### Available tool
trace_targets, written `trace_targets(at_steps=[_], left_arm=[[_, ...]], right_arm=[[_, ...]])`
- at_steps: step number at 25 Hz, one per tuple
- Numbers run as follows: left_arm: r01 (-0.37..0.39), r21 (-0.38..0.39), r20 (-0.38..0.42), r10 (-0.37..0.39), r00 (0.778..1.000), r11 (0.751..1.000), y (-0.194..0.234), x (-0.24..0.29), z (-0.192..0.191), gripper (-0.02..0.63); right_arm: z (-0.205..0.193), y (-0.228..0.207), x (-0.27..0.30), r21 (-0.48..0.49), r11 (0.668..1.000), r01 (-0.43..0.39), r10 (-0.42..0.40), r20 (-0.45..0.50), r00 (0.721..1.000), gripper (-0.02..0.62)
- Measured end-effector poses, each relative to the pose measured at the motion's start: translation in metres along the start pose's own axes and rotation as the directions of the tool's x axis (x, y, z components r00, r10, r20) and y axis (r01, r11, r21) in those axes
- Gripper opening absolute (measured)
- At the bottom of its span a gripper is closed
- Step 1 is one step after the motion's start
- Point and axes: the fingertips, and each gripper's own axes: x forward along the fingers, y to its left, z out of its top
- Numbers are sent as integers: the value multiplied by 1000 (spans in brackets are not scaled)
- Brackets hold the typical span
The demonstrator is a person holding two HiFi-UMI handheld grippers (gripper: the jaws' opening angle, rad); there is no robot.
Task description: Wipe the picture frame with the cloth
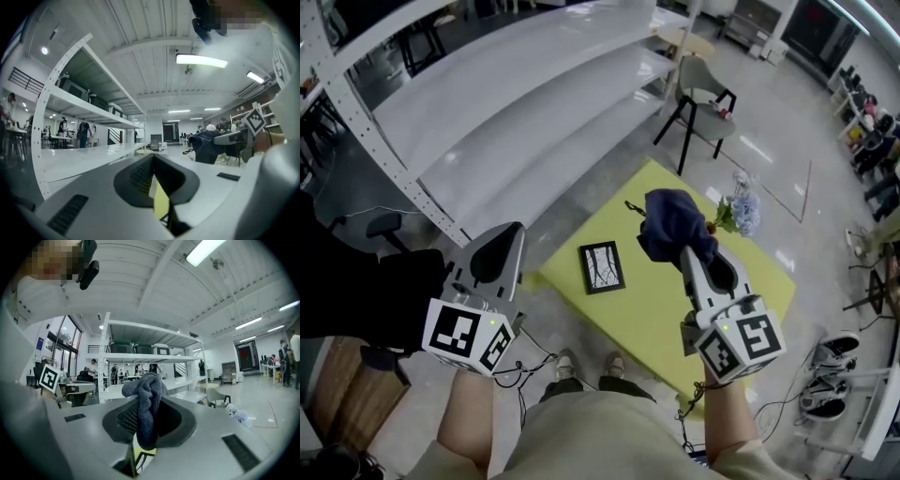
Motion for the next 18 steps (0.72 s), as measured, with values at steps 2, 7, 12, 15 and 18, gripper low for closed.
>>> trace_targets(at_steps=[2,7,12,15,18], left_arm=[[-13,24,22,12,1000,1000,1,-8,11,6],[-29,48,45,27,999,998,1,-20,21,6],[-23,31,44,22,999,999,-3,-28,13,6],[-27,70,34,25,999,997,-3,-32,6,6],[-26,84,6,25,1000,996,-6,-34,-5,6]], right_arm=[[12,6,-7,-15,1000,13,-12,27,1000,63],[24,23,-19,-46,999,4,-2,60,998,64],[22,46,-25,-28,998,-61,62,39,997,64],[19,55,-23,-69,995,-72,74,22,997,64],[9,60,-22,-83,993,-81,81,-1,997,64]])
